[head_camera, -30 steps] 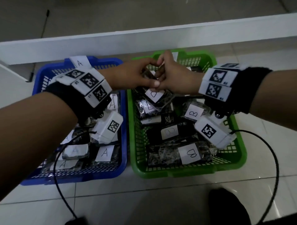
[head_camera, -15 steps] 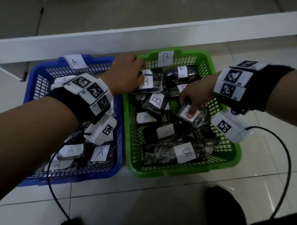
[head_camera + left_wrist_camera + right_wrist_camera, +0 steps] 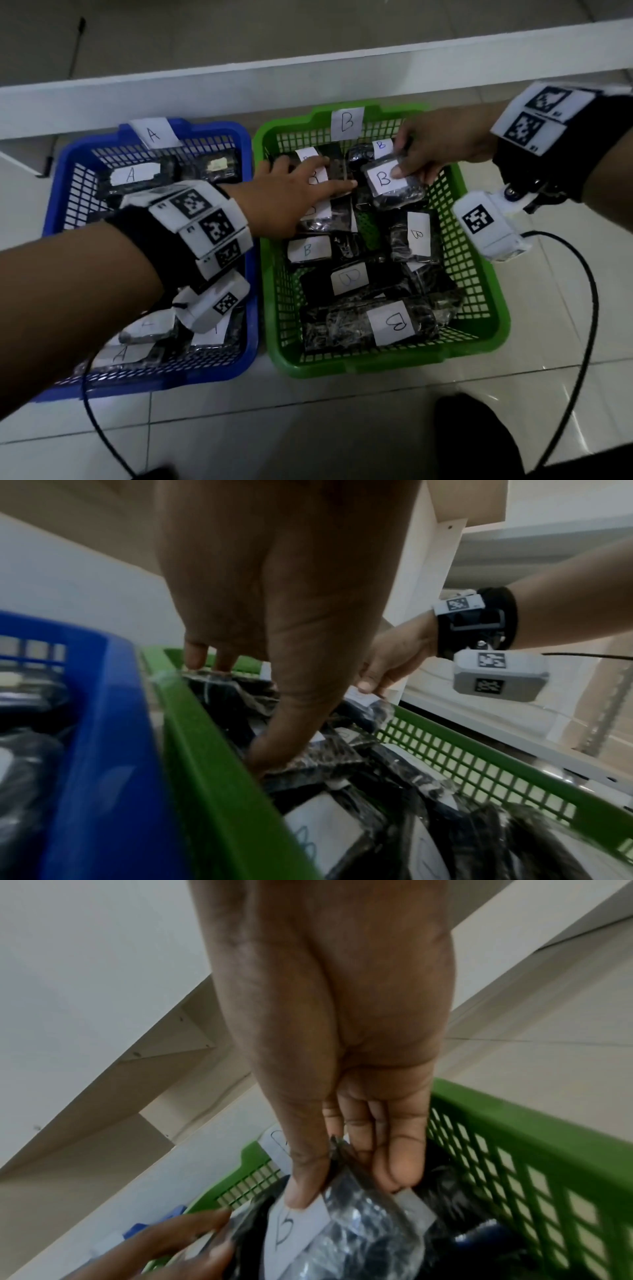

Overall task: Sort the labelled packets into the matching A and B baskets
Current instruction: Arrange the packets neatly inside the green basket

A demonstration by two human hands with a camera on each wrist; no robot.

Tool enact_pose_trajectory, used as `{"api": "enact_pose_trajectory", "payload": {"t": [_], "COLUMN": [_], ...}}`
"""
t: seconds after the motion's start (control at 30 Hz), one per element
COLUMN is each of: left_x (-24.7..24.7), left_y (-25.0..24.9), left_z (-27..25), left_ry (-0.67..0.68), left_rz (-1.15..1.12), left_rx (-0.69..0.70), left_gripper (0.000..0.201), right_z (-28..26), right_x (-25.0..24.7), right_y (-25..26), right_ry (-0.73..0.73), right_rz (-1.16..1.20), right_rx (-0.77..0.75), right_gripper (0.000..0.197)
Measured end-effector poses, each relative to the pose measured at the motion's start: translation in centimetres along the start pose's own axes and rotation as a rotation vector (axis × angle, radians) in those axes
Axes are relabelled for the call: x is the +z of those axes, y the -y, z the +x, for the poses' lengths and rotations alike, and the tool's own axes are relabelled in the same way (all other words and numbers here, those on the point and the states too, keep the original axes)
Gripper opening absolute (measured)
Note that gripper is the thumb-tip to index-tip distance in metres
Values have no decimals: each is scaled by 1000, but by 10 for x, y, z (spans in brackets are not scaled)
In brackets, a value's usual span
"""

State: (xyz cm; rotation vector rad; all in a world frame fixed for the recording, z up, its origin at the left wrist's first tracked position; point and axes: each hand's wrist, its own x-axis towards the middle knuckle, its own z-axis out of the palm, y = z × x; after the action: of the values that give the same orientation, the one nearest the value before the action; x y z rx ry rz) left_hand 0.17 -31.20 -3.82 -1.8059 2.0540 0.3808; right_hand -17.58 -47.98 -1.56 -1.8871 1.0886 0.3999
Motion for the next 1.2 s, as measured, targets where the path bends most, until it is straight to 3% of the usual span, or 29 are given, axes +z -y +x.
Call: {"api": "enact_pose_trajectory", "payload": {"t": [0.1,0.23,0.33,0.4,0.57,0.7,0.8,0.83,0.93,1.0,1.07,1.1,1.2], "left_x": [0,-2,-2,-2,2,-8,-17,-19,-21,-20,-20,-21,-23], "left_y": [10,13,14,17,23,30,30,29,23,22,23,24,25], "left_z": [-4,-1,7,10,7,0,-7,-9,-7,-3,-1,-1,2], "left_ry": [35,48,-38,-96,-213,-239,-254,-292,-319,-288,-265,-251,-222], "left_rz": [64,41,-43,-110,-405,-524,-495,-455,-272,-277,-355,-393,-529], "left_rx": [10,30,33,68,36,-39,29,72,149,120,101,94,57], "left_gripper": [107,92,72,69,66,87,107,104,71,60,57,55,54], "right_z": [-3,-3,-5,-9,-20,-16,-10,-8,-6,-9,-14,-14,-15], "right_x": [14,30,30,25,19,21,36,42,56,51,36,27,21], "right_y": [3,5,5,7,25,39,45,46,45,41,33,26,8], "right_ry": [89,128,225,287,362,236,106,69,14,-58,-152,-129,144], "right_rz": [-15,-74,-149,-140,94,321,476,505,518,380,2,-209,-690], "right_rx": [6,44,98,124,20,-95,-144,-153,-182,-191,-187,-158,39], "right_gripper": [35,36,40,42,26,24,26,27,24,16,11,14,44]}}
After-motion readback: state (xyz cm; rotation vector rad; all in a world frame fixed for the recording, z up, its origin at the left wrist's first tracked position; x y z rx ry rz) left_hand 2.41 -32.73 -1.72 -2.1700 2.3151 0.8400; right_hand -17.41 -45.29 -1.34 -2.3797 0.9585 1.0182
